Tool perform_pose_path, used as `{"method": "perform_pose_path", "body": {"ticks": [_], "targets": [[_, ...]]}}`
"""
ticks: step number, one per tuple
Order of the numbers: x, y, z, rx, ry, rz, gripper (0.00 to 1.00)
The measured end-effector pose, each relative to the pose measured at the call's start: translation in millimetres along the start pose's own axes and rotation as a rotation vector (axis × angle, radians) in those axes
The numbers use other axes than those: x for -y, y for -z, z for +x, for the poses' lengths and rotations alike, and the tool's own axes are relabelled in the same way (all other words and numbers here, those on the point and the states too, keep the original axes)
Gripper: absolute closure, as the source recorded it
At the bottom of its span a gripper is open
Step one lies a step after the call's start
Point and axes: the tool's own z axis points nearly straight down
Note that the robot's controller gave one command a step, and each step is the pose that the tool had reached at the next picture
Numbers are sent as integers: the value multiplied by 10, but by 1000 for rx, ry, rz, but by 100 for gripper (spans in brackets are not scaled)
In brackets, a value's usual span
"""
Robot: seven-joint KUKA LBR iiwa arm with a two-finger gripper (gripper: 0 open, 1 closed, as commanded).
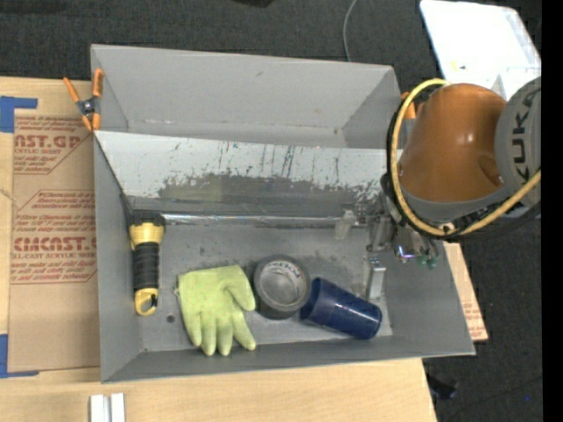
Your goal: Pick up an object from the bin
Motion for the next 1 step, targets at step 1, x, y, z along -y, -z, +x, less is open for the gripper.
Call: {"method": "perform_pose_path", "body": {"ticks": [1], "targets": [[0,41,-16,8,1,1,0]]}}
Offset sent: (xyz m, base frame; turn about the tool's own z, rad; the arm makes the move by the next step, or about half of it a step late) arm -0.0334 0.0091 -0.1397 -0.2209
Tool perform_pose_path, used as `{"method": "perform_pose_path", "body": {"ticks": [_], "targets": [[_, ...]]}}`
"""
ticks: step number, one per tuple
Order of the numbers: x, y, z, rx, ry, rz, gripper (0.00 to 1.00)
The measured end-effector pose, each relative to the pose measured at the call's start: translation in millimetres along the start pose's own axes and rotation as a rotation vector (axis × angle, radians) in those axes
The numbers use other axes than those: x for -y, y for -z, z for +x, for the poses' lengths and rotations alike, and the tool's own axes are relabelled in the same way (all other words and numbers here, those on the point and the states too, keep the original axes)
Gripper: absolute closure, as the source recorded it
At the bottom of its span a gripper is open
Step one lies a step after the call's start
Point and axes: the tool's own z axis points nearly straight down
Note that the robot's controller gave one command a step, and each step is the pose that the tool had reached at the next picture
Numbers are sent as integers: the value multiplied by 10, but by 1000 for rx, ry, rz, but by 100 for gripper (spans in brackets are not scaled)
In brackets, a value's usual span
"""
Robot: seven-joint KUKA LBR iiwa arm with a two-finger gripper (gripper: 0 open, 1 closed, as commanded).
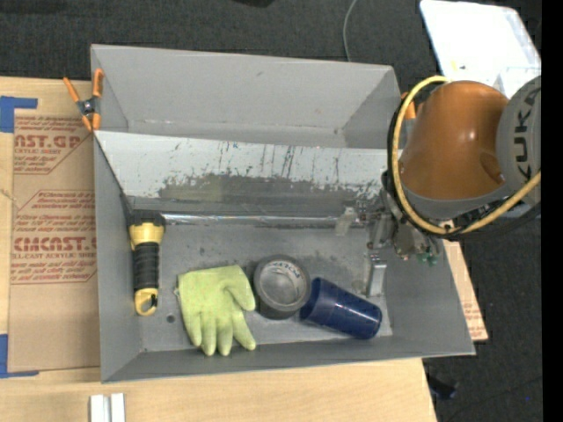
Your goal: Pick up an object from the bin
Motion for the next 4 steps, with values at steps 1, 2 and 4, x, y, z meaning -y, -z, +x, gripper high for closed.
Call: {"method": "perform_pose_path", "body": {"ticks": [1,2,4], "targets": [[-29,-405,90,6,66,1,0],[-51,-999,61,7,-11,-1,0],[7,-1440,-29,2,-277,-2,100]]}}
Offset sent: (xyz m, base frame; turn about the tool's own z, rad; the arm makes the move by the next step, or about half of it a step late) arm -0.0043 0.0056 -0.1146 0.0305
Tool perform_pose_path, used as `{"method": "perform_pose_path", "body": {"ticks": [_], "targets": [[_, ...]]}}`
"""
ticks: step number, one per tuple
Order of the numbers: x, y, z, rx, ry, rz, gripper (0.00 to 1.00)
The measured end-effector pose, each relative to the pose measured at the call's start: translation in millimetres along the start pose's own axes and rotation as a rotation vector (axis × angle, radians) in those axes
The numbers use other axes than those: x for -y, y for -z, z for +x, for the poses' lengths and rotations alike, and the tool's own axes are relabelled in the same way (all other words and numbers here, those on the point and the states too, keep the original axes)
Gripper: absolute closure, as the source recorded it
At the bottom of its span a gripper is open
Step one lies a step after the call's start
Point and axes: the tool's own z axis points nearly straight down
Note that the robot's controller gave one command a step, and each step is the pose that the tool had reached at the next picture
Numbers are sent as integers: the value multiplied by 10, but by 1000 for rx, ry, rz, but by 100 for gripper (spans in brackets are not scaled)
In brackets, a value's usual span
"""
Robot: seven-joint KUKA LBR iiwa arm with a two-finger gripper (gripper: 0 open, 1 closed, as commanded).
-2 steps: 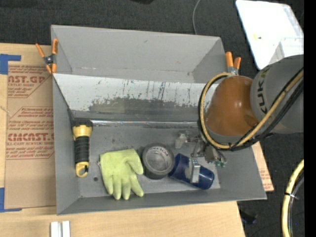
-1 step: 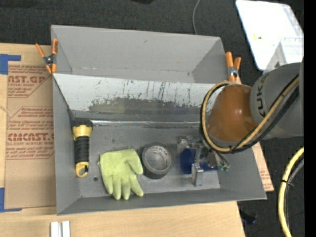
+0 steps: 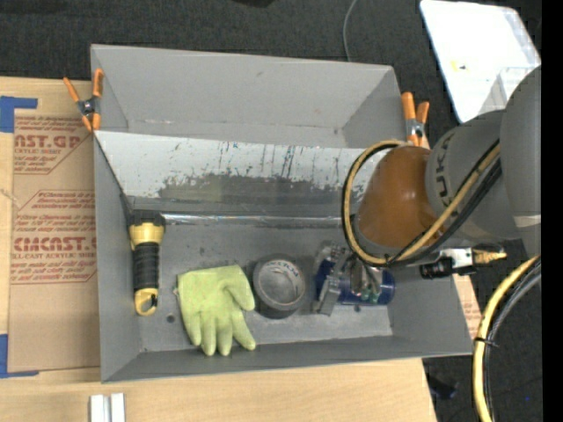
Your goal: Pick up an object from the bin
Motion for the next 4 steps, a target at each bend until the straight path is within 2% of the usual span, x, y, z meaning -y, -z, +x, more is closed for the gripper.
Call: {"method": "perform_pose_path", "body": {"ticks": [1,2,4], "targets": [[0,0,0,0,0,0,100],[-14,212,19,-2,-29,-1,100],[75,208,21,-4,-11,2,100]]}}
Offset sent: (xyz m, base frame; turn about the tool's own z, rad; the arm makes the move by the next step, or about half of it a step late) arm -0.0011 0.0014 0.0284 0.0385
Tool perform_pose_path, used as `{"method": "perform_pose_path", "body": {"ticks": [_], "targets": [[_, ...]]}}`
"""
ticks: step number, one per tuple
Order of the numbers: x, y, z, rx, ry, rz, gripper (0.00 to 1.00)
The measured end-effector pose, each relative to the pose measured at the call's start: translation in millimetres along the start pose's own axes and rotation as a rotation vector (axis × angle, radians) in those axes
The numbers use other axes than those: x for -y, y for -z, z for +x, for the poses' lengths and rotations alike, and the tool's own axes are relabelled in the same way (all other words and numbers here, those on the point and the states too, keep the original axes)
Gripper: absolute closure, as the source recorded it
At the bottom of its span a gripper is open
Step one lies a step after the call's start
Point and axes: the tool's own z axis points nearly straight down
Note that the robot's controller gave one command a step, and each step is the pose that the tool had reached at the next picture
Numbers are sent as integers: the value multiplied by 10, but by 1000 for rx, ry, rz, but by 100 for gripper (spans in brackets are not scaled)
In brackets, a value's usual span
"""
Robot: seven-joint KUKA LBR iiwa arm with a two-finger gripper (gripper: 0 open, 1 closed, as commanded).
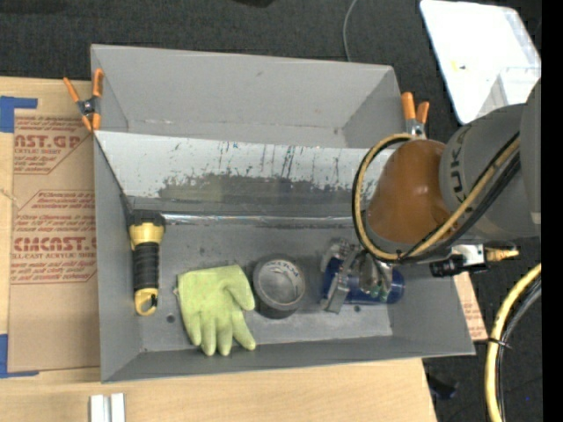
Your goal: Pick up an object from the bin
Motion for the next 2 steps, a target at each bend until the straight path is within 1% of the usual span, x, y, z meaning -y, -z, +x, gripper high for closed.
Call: {"method": "perform_pose_path", "body": {"ticks": [1,2], "targets": [[-17,67,-3,0,-17,-1,100],[27,-27,-21,-1,9,1,100]]}}
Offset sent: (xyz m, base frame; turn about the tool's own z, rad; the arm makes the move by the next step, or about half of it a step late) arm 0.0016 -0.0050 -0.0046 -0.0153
